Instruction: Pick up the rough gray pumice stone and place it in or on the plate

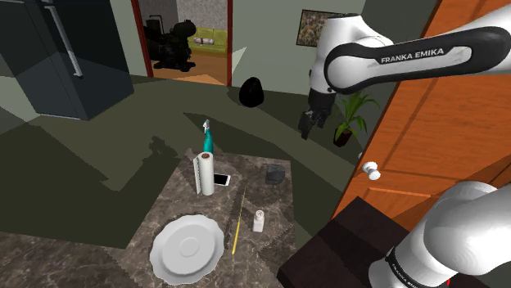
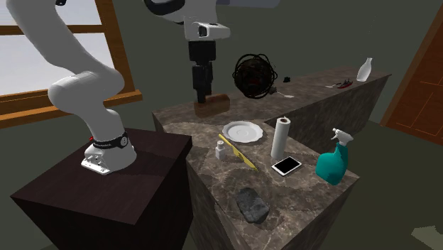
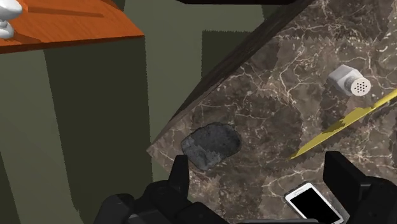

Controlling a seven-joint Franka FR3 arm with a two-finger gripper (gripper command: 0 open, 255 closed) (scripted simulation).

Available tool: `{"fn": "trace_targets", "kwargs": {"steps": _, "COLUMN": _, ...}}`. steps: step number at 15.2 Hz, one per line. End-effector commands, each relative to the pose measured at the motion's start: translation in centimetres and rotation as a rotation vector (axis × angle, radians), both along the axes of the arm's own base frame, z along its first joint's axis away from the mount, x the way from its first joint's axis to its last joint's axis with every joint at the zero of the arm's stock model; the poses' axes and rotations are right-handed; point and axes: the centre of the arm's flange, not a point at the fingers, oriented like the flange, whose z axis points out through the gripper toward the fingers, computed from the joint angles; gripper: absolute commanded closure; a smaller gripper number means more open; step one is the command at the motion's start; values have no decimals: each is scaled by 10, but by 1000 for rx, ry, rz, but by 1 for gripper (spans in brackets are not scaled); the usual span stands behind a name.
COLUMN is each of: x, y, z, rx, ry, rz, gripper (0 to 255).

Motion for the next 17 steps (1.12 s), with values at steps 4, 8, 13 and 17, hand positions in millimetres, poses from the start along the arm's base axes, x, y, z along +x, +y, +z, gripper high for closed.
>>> {"fn": "trace_targets", "kwargs": {"steps": 4, "x": 46, "y": -5, "z": -50, "rx": 5, "ry": -6, "rz": -46, "gripper": 0}}
{"fn": "trace_targets", "kwargs": {"steps": 8, "x": 81, "y": -9, "z": -90, "rx": 9, "ry": -9, "rz": -82, "gripper": 0}}
{"fn": "trace_targets", "kwargs": {"steps": 13, "x": 124, "y": -17, "z": -139, "rx": 13, "ry": -12, "rz": -128, "gripper": 0}}
{"fn": "trace_targets", "kwargs": {"steps": 17, "x": 158, "y": -24, "z": -179, "rx": 17, "ry": -15, "rz": -164, "gripper": 0}}
